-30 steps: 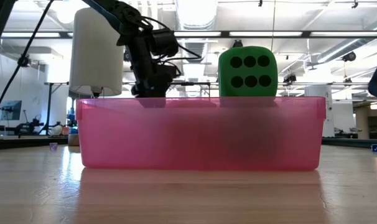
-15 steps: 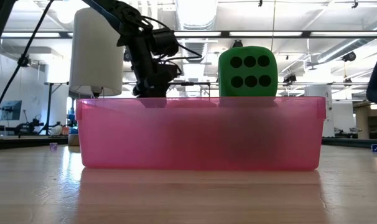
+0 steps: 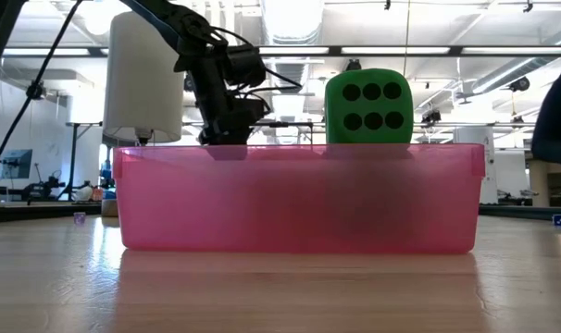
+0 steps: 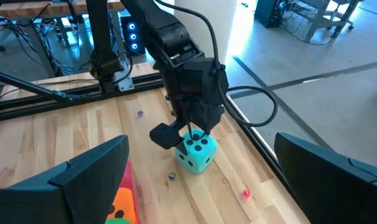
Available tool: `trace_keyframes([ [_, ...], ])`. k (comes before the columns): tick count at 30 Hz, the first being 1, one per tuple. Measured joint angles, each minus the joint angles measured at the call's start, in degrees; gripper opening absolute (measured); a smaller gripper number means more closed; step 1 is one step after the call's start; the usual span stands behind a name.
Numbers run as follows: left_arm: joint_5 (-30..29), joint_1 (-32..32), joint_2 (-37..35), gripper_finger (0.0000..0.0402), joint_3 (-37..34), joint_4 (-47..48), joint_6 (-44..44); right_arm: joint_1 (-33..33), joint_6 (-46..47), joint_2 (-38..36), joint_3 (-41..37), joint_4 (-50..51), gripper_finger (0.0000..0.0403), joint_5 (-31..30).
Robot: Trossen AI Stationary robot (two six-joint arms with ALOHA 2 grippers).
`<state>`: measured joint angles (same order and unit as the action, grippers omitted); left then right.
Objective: Pick & Place Dice
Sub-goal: Put the large blue dice into the pink bin
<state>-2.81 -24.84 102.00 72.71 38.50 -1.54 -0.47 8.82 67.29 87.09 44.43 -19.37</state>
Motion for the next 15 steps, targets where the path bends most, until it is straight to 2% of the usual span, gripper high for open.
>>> trace_keyframes([
  [15,-2.58,0.11,0.0,0.04,1.68,2.15,1.31,0.0,0.06,0.0,0.0,-0.01,0.04,0.01],
])
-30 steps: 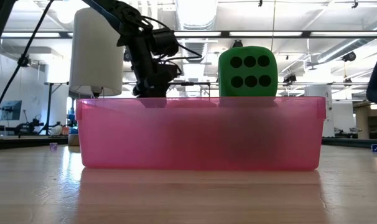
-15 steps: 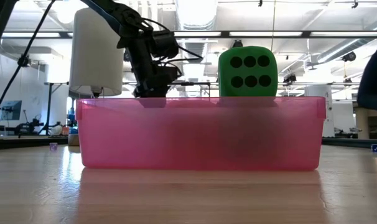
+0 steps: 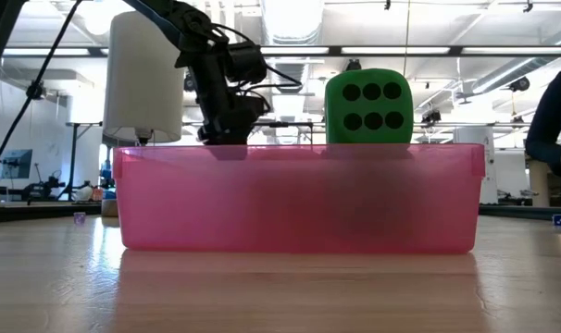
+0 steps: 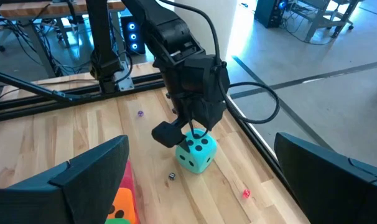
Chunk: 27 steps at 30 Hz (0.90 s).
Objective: Pick & Place Dice
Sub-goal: Put the large blue dice into the pink bin
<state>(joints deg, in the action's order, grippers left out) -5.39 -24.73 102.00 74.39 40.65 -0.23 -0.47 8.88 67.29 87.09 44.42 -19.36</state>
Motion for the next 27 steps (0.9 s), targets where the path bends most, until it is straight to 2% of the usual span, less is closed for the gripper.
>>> trace_keyframes([
  [8,0.07,0.02,0.0,0.04,-0.15,0.24,0.02,0.0,-0.02,0.0,0.0,0.02,0.04,0.0],
  [16,3.91,-0.26,0.0,0.04,1.16,3.4,-1.47,0.0,-0.04,0.0,0.0,0.01,0.04,-0.01],
  [21,3.43,-0.37,0.0,0.04,4.03,7.93,-1.77,0.0,-0.04,0.0,0.0,0.0,0.04,-0.02],
  [27,2.09,-0.33,0.08,0.04,4.46,8.69,-2.2,0.0,-0.04,0.0,0.0,0.0,0.04,0.0],
])
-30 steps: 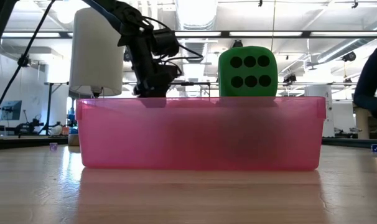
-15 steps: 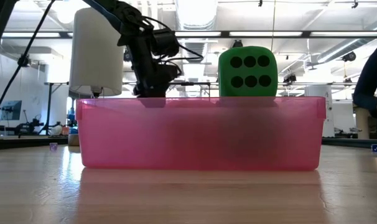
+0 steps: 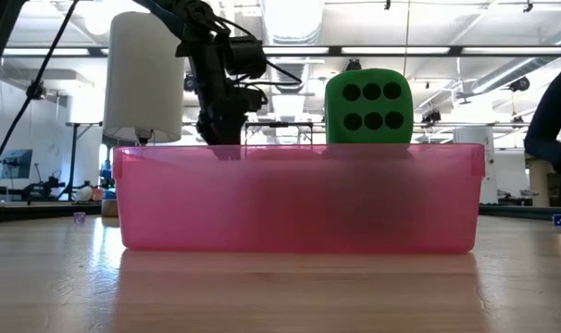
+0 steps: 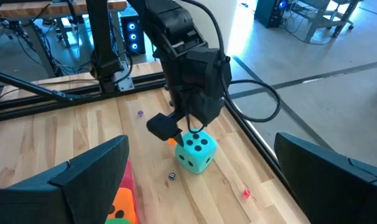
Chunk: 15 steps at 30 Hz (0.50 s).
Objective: Pick & Place Dice
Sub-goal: Put the large blue dice into the pink bin
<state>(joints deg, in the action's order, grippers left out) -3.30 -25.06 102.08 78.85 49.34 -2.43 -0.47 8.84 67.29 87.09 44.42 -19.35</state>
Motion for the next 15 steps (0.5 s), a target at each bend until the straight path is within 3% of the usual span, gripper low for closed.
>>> trace_keyframes([
  [9,-0.97,0.48,6.96,0.04,8.23,6.58,-1.04,0.0,0.02,0.0,0.0,0.0,0.04,0.0],
  [15,-1.02,0.57,7.92,0.04,11.89,10.84,-0.8,0.0,0.02,0.0,0.0,0.0,0.04,0.0],
])
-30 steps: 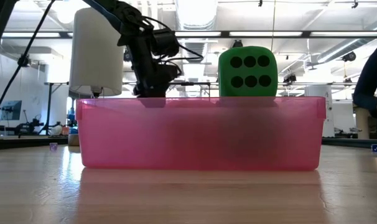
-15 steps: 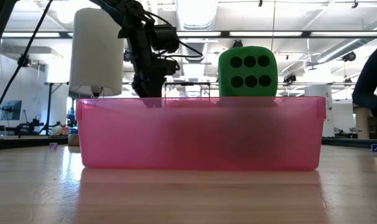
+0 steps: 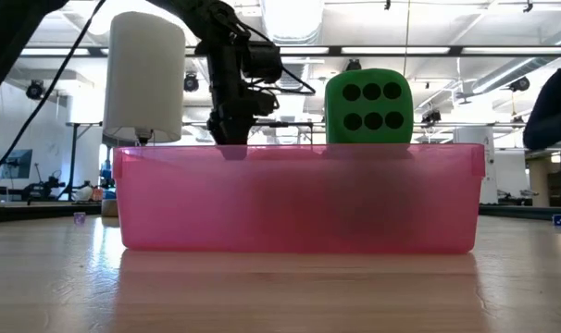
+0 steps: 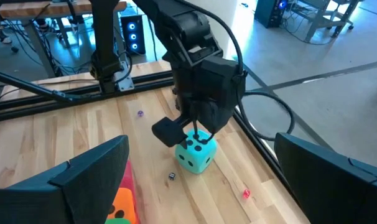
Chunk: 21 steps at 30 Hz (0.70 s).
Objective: Pick & Place Dice
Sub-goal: Put the large blue dice into the pink bin
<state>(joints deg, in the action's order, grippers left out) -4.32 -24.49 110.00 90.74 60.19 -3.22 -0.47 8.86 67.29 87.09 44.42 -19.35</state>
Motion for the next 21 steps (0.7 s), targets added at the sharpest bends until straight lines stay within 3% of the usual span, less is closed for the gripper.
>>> trace_keyframes([
  [21,0.88,0.41,0.42,0.04,-2.01,-3.54,0.61,0.0,0.0,0.0,0.0,0.0,0.04,-0.01],
])
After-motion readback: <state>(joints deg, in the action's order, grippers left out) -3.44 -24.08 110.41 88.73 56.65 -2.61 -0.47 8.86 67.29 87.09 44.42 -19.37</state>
